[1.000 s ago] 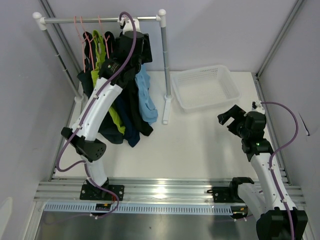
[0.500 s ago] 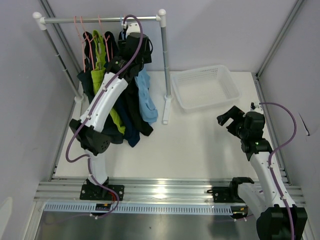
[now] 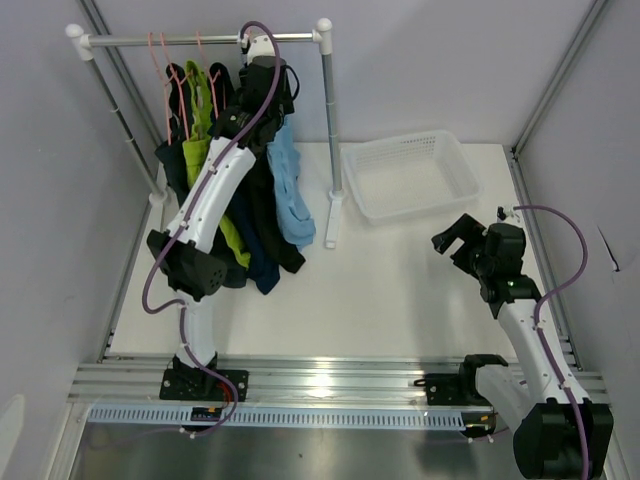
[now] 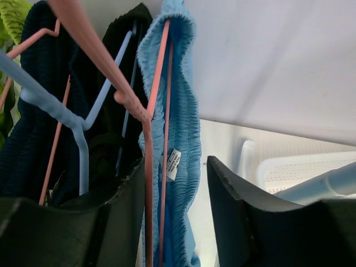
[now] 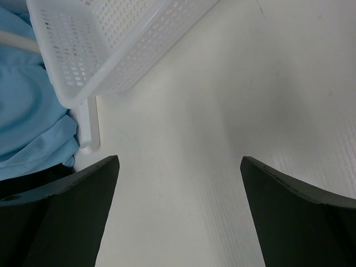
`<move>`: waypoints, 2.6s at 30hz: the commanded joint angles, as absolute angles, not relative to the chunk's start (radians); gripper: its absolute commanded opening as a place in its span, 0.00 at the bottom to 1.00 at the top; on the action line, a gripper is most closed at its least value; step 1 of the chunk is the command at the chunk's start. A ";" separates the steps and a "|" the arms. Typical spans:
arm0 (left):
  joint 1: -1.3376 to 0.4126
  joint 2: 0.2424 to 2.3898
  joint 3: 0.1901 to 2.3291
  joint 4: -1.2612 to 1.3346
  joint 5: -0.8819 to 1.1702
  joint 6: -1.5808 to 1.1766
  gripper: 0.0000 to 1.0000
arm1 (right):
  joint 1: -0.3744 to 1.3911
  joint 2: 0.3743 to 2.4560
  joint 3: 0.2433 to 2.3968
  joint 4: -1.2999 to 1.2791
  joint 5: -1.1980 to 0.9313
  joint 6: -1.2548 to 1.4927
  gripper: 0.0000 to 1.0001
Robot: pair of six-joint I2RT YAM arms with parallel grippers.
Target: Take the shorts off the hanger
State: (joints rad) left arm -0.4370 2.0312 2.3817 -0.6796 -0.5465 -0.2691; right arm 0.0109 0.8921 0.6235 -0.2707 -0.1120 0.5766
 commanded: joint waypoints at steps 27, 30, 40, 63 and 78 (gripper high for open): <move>-0.402 2.010 2.445 -0.592 -0.439 -0.227 0.00 | 0.023 0.865 0.643 -0.221 -0.187 0.542 0.99; -0.411 1.962 2.468 -0.597 -0.428 -0.219 0.00 | 0.069 0.838 0.727 -0.253 -0.193 0.526 0.99; -0.446 1.827 2.482 -0.629 -0.405 -0.255 0.00 | 0.521 0.985 1.246 -0.310 -0.076 0.470 0.99; -0.476 1.545 2.218 -0.638 -0.325 -0.377 0.00 | 1.154 1.627 1.684 -0.258 0.481 0.390 0.91; -0.476 1.442 2.111 -0.618 -0.319 -0.374 0.00 | 1.256 1.635 1.618 -0.216 0.693 0.353 0.00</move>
State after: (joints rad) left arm -0.4709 1.4754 2.0899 -0.7113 -0.3309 -0.3683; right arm 1.2266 1.6291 1.6306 -0.2539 0.6312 0.3508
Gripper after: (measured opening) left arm 0.035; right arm 0.032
